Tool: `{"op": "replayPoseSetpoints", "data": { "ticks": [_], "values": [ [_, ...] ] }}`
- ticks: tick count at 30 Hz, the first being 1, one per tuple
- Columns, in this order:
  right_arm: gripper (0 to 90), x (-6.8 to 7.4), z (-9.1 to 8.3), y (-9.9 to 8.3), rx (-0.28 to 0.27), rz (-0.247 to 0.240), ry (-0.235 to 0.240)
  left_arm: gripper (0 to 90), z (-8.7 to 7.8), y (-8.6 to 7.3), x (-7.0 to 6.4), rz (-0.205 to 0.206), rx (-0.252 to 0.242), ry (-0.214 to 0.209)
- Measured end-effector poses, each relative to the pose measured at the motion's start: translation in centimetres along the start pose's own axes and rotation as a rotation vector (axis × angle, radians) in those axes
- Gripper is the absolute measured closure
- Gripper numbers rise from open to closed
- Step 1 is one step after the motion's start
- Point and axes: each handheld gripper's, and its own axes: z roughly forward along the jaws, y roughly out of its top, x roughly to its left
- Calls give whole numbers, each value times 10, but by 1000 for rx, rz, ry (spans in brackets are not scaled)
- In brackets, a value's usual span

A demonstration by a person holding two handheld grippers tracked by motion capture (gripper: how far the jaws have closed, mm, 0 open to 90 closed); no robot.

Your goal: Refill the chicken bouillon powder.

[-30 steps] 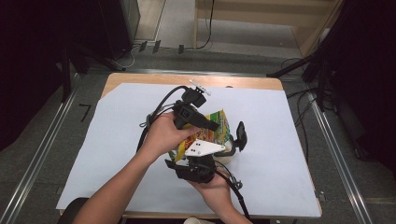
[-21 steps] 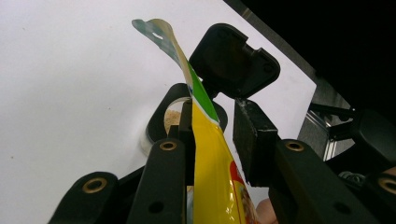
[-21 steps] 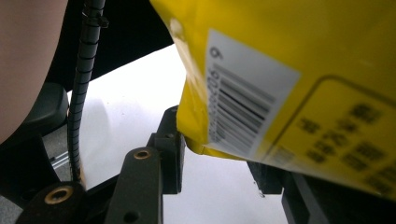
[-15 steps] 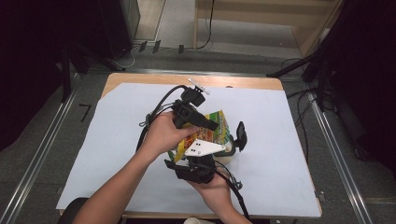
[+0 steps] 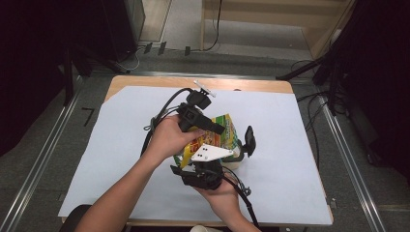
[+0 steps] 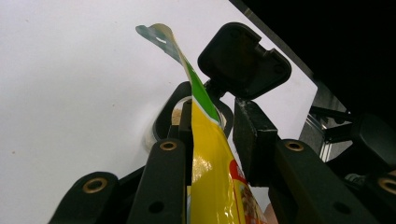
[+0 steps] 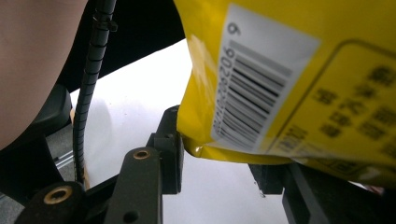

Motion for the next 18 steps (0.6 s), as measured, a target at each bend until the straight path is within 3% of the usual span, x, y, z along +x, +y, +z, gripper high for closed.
{"op": "replayPoseSetpoints", "data": {
  "ticks": [6, 11, 18],
  "values": [
    [616, -1, 1, -1, 1, -3, -4, 735, 1, 0, 0, -3, -1, 2],
    [619, 0, 0, 0, -11, -5, -5, 731, -1, 1, -10, 25, -10, 18],
    [618, 1, 1, 0, -15, 5, -9, 739, -1, 1, -6, 16, -5, 12]
  ]
}}
